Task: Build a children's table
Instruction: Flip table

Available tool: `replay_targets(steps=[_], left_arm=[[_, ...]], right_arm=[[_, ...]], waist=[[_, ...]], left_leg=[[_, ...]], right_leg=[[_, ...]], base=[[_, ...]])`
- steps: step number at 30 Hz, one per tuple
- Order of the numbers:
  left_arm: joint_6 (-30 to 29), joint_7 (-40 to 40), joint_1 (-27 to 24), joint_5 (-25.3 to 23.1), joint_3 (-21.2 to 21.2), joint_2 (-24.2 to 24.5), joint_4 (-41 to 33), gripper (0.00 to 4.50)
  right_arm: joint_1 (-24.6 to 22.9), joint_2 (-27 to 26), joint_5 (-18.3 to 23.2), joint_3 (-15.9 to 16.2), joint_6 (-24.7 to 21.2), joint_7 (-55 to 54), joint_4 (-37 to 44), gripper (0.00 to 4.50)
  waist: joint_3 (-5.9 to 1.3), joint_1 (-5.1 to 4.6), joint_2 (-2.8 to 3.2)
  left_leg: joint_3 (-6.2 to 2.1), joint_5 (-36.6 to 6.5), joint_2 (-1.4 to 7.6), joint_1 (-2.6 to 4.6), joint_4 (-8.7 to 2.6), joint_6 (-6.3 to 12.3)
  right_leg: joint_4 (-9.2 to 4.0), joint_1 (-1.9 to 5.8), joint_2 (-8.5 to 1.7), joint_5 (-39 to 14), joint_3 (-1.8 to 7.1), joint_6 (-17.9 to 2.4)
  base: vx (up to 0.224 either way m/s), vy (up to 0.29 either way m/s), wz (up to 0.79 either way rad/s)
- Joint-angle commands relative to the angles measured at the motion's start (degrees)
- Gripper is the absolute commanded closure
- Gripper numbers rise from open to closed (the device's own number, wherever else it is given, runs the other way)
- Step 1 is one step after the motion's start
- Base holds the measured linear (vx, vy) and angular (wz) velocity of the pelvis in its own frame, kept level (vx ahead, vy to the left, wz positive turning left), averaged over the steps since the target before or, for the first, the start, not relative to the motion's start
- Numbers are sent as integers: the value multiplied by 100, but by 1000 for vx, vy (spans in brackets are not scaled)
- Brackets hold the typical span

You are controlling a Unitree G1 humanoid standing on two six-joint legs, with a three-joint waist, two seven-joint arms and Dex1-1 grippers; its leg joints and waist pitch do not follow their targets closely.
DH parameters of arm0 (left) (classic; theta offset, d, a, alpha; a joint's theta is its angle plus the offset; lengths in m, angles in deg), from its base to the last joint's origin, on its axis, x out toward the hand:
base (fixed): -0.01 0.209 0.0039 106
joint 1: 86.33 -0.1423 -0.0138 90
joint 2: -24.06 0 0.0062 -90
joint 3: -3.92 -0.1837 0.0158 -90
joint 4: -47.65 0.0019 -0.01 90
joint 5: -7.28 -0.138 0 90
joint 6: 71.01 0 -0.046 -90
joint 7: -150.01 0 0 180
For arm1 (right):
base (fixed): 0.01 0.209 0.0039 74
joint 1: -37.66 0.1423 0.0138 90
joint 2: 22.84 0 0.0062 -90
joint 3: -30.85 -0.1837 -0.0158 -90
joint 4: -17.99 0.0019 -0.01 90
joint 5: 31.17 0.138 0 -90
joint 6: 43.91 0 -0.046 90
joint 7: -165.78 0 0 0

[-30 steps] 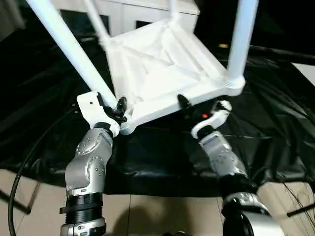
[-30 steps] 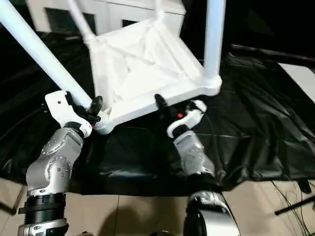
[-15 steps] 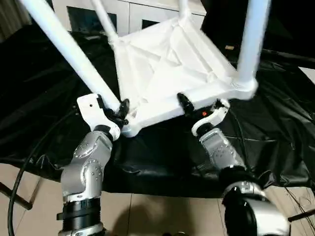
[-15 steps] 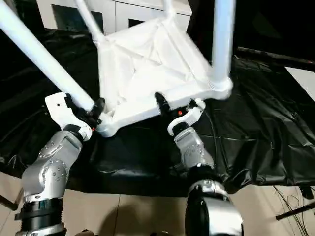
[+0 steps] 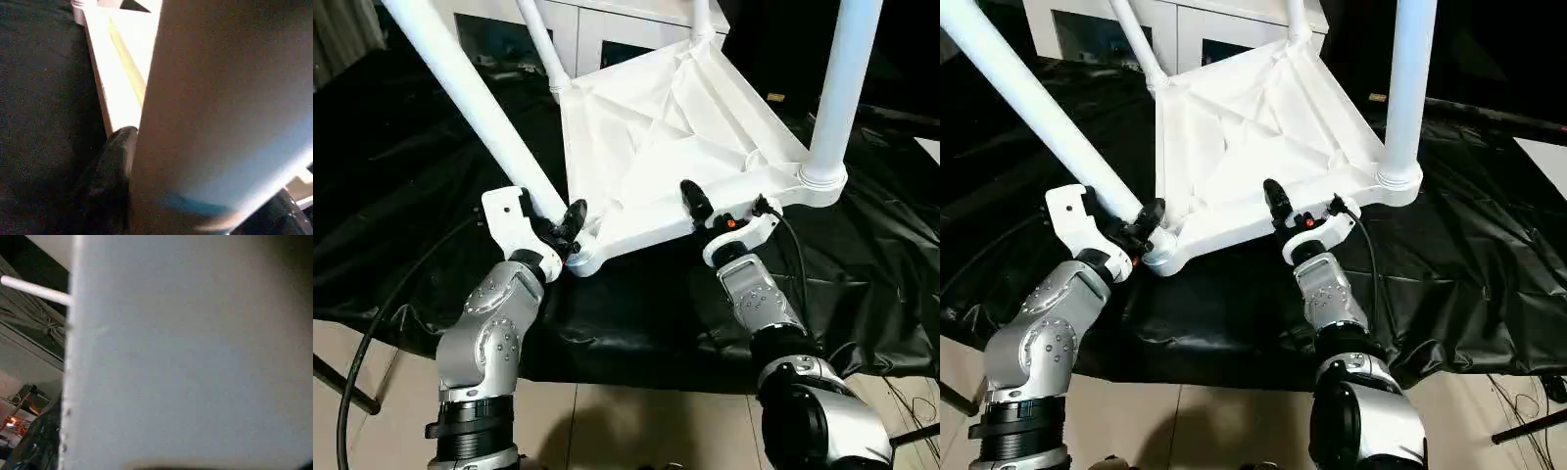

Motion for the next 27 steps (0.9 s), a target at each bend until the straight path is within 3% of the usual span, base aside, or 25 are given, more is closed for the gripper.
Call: replay_targets(steps=[1, 8, 9, 10, 13, 16, 21, 27], left_arm=[[-162, 285, 20, 458, -213, -187, -45, 231], [-127, 309, 49, 452, -232, -252, 52, 231], [-142, 338, 54, 490, -217, -259, 68, 175], [-155, 357, 56, 511, -211, -258, 74, 161], [-126, 424, 81, 602, -174, -278, 102, 161], [220, 473, 180, 699, 7, -308, 181, 115], [481, 452, 194, 1119, 593, -297, 175, 115], [616, 634, 136, 1714, 1001, -297, -2, 115]], right_arm=[[91, 114, -51, -56, 55, -93, -61, 104], [114, 194, -98, -91, 127, -77, -102, 167], [117, 214, -117, -98, 151, -98, -111, 174], [118, 225, -126, -101, 163, -112, -113, 175], [127, 286, -178, -106, 225, -156, -111, 181], [154, 434, -224, -155, 340, -258, -34, 206], [156, 658, -139, -309, 379, -332, 95, 212], [91, 852, -124, -418, 431, -367, 185, 217]], waist=[[-388, -28, 32], [-418, -39, 38], [-430, -47, 24], [-428, -45, 25], [-435, -20, 23], [-442, -25, -7], [-431, -3, 20], [-420, -4, 0]], left_leg=[[-7, -146, 222, 61, -468, 531], [-3, -59, 223, 68, -452, 554], [2, -52, 224, 71, -444, 555], [1, -36, 222, 65, -443, 558], [20, 11, 218, 86, -433, 541], [24, 91, 205, 55, -417, 643], [36, -116, 221, 77, -425, 577], [63, -410, 233, 83, -444, 405]], right_leg=[[-269, 326, -266, -655, 113, -1307], [-253, 334, -262, -581, 111, -1332], [-253, 335, -260, -577, 111, -1335], [-248, 339, -263, -568, 112, -1336], [-238, 318, -241, -490, 107, -1401], [-235, 344, -259, -424, 114, -1364], [-247, 321, -247, -581, 106, -1368], [-277, 310, -240, -864, 105, -1253]], base=[[0, 0, 0], [0, 0, 0], [0, 0, 0], [0, 0, 0], [0, 0, 0], [0, 0, 0], [0, 0, 0], [0, 0, 0]])
